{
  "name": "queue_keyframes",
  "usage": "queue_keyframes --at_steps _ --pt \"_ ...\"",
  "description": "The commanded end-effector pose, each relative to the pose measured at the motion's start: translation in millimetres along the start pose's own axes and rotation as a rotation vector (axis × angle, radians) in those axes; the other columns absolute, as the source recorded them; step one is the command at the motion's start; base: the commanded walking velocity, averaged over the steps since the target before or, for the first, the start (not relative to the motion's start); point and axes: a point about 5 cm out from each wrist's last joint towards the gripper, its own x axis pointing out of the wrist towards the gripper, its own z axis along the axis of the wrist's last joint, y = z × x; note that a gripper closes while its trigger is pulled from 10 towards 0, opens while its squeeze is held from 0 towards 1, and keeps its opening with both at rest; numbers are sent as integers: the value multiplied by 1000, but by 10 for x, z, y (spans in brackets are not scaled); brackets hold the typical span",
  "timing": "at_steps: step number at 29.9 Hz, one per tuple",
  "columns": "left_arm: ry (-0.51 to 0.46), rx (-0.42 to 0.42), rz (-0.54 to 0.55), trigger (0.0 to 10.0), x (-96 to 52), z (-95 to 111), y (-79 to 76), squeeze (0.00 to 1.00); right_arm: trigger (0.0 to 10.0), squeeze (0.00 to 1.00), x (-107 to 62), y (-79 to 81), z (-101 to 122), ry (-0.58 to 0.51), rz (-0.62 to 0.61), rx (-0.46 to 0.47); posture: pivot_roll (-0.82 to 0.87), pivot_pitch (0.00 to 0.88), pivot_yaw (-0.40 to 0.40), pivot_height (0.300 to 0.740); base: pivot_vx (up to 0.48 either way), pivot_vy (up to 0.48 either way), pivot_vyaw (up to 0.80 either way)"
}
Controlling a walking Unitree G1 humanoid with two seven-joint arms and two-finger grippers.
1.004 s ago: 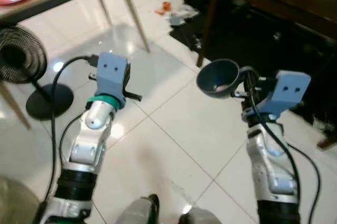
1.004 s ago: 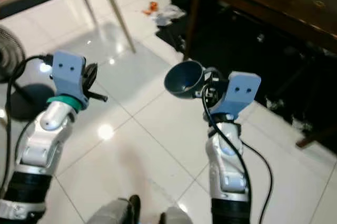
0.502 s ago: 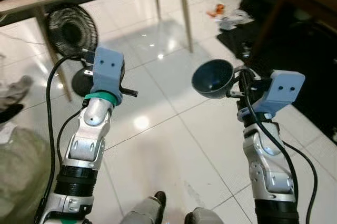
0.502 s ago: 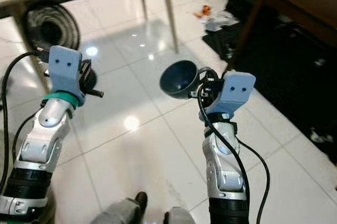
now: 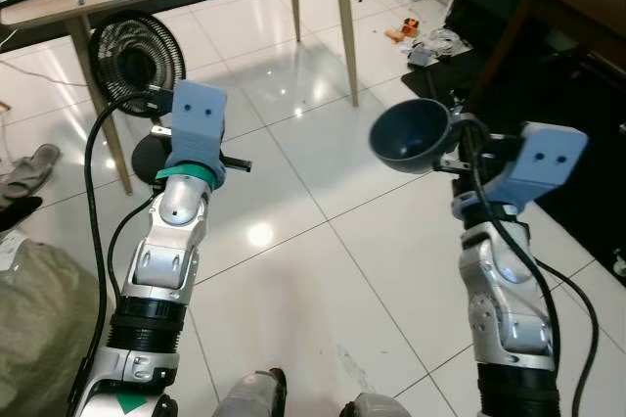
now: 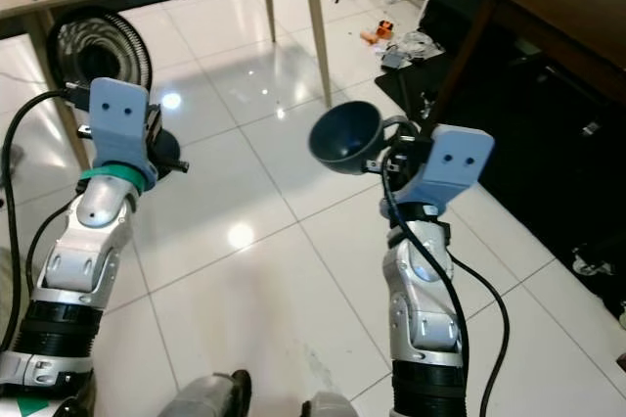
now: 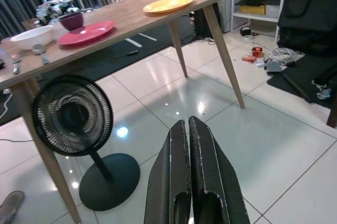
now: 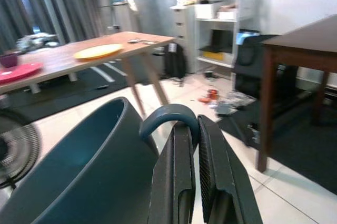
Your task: Setting the table
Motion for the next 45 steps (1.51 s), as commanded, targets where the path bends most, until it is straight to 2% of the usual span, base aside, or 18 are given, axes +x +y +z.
queue_keyframes --at_steps 1,14,21,27,32,36,40,43,45 --pt "15 5 3 10000 7 -38 12 0 10000 0 17 22 16 -12 -3 26 -14 0 65 740 480 0 0" --pt "10 9 5 10000 19 -35 7 0 10000 0 47 -28 13 -10 -45 35 -11 0 64 740 480 0 0" --pt "12 8 4 10000 10 -42 6 0 10000 0 52 -31 17 -10 -48 30 -11 0 64 740 480 0 -746" --pt "11 6 3 10000 12 -44 -1 0 10000 0 61 -10 30 -29 -35 -28 -10 0 61 740 480 0 -249" --pt "11 6 4 10000 14 -46 0 0 10000 0 65 -2 32 -33 -31 -40 -10 0 61 740 480 0 0" --pt "-59 26 -1 10000 10 27 49 0 10000 0 114 114 49 -59 48 -115 0 0 32 740 478 0 0" --pt "-86 20 24 10000 -3 52 140 0 10000 0 178 138 31 -66 81 -162 15 0 13 740 478 0 0" --pt "-90 27 42 10000 -1 59 191 0 10000 0 235 92 23 -60 70 -162 24 0 5 740 480 0 0" --pt "-95 49 46 10000 1 69 286 0 10000 0 303 -17 15 -51 61 -182 36 0 -3 740 480 0 0"
